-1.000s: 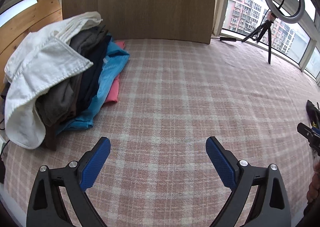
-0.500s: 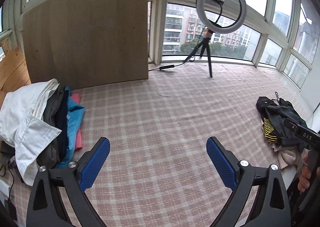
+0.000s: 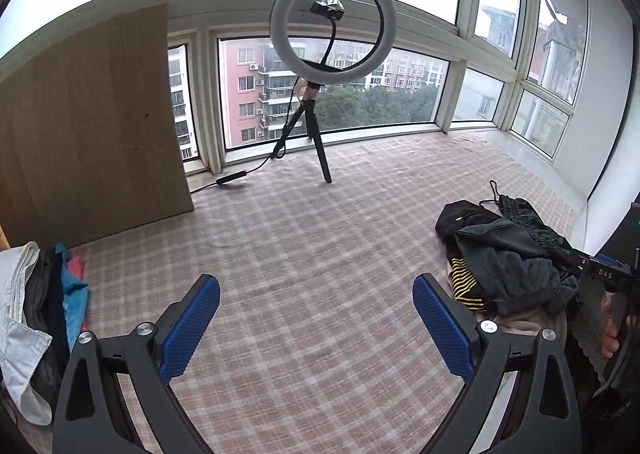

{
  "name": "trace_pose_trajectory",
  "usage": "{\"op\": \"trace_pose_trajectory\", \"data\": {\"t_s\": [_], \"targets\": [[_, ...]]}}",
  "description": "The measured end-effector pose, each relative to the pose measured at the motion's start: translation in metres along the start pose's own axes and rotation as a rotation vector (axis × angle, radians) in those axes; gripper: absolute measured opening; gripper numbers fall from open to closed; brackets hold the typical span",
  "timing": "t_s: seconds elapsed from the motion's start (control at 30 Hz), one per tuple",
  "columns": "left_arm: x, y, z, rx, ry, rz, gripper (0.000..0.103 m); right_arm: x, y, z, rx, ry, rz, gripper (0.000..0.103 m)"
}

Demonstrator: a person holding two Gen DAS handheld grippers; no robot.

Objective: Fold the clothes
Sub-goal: 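Reach the right tool to the dark trousers pile and grasp the waistband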

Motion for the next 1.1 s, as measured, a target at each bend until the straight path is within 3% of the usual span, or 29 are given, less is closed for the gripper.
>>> {"op": "trace_pose_trajectory", "data": {"t_s": [0.13,0.23,0.37,0.43,0.47,0.5,0.57,0.6,0.73,0.9,1.1], "targets": [[0.02,0.043,-0.02,0.025,0.009,-0.004,0.098,0.041,0.045,-0.018,-0.095,-0.067,-0.021,0.103],[0.04,0.075,-0.031,0.032,0.0,0.005,0.098,0.071,0.057,-0.022,-0.19,-0.131,-0.088,0.103],[0.062,0.111,-0.036,0.047,-0.026,0.015,0.098,0.11,0.066,-0.021,-0.303,-0.177,-0.105,0.103],[0.069,0.124,-0.039,0.061,-0.038,-0.002,0.098,0.13,0.071,-0.022,-0.319,-0.212,-0.128,0.097],[0.068,0.123,-0.041,0.061,-0.036,-0.017,0.098,0.139,0.073,-0.022,-0.311,-0.245,-0.16,0.08],[0.068,0.123,-0.043,0.061,-0.034,-0.032,0.098,0.148,0.076,-0.023,-0.301,-0.282,-0.196,0.048],[0.067,0.121,-0.048,0.061,-0.03,-0.062,0.098,0.164,0.084,-0.027,-0.234,-0.364,-0.299,0.012],[0.066,0.121,-0.05,0.061,-0.028,-0.077,0.098,0.168,0.089,-0.031,-0.2,-0.377,-0.33,0.008],[0.064,0.118,-0.059,0.061,-0.02,-0.138,0.098,0.155,0.108,-0.071,-0.104,-0.271,-0.374,0.004],[0.054,0.093,-0.073,0.037,0.003,-0.214,0.098,0.097,0.132,-0.165,0.054,-0.077,-0.464,0.003],[0.026,0.058,-0.087,-0.008,0.074,-0.253,0.098,-0.002,0.093,-0.255,0.06,0.121,-0.609,0.003]]}}
Point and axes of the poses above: each gripper's, at about its wrist camera, not at the fingertips, and x roughly the way its jaws point, y to its right, z to its underside, the point moved 3 cm from there along x, roughly the way its jaws point, and after that the axes turned 5 degrees about z, right-handed, at the moved point
